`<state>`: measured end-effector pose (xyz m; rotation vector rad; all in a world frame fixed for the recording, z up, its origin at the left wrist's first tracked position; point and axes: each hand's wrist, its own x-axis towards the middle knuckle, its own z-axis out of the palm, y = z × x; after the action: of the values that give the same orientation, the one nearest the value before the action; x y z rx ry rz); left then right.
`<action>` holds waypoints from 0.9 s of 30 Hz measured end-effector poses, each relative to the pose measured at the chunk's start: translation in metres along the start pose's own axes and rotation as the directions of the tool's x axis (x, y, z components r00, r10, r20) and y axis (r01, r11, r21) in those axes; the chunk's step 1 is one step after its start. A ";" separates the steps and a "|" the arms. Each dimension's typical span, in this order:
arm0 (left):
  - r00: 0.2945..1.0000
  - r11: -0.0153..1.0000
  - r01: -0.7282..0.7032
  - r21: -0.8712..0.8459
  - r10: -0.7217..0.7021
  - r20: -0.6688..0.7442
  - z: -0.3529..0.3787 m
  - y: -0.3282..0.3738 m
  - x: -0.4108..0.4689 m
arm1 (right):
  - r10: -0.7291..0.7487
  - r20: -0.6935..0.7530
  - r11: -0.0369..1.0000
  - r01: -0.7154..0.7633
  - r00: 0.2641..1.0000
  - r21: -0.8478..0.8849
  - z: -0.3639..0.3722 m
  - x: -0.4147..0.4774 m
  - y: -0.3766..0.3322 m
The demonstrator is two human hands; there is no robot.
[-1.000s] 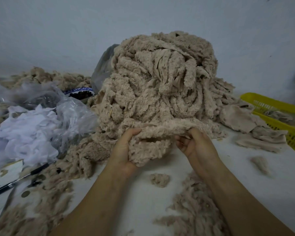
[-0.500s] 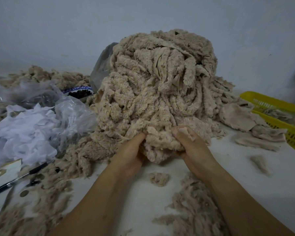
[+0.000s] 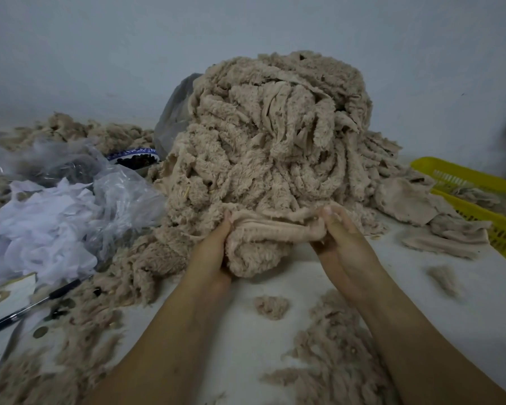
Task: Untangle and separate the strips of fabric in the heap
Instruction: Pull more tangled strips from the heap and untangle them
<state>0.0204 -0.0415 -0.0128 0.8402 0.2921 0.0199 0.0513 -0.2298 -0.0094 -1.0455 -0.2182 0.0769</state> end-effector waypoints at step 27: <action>0.976 0.842 -0.218 0.493 0.182 0.121 0.010 -0.021 -0.012 | -0.234 0.340 0.400 0.409 0.911 -0.820 0.017 -0.011 0.022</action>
<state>0.0096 -0.0641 -0.0189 1.3918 0.1395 0.1140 0.0377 -0.2064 -0.0216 -2.0491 -0.6775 -0.3607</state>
